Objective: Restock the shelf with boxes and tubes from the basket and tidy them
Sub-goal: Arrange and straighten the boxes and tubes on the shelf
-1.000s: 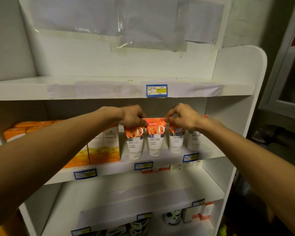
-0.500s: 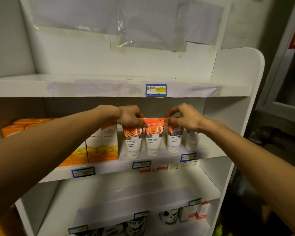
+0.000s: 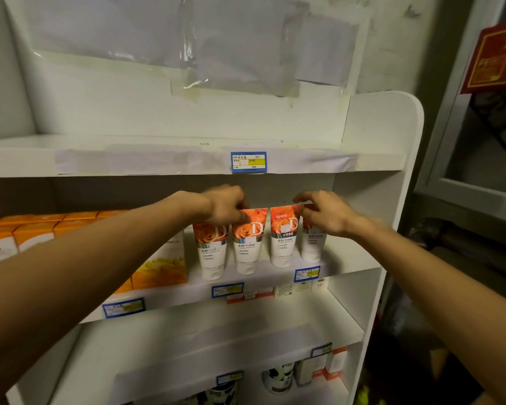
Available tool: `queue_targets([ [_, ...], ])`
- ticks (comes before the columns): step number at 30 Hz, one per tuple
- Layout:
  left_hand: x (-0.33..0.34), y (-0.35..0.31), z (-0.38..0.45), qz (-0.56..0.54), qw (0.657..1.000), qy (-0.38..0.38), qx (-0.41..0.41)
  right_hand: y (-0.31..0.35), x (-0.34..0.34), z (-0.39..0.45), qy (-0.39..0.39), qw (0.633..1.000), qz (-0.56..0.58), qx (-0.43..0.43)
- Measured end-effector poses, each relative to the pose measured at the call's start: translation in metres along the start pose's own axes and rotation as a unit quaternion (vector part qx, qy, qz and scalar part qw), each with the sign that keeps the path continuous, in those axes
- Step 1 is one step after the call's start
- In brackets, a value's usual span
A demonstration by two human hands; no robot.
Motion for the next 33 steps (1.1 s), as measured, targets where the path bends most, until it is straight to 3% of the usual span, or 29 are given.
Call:
queue_targets([
  [17, 0.005, 0.002, 0.015, -0.038, 0.999, -0.002, 0.012, -0.027, 0.007, 0.001, -0.046, 0.998, 0.01, 0.038],
  [25, 0.0, -0.033, 0.029, 0.043, 0.995, -0.076, 0.057, -0.032, 0.009, 0.002, -0.043, 0.998, -0.025, 0.041],
  [33, 0.005, -0.047, 0.042, 0.043, 0.995, -0.071, 0.063, -0.043, 0.014, -0.003, -0.09, 0.995, -0.032, 0.032],
])
Point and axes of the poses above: each hand's wrist, its own z-axis towards the middle knuckle, its own x-axis out of the palm, y = z × x, the point moved 6 cm from there along z, towards the middle knuckle
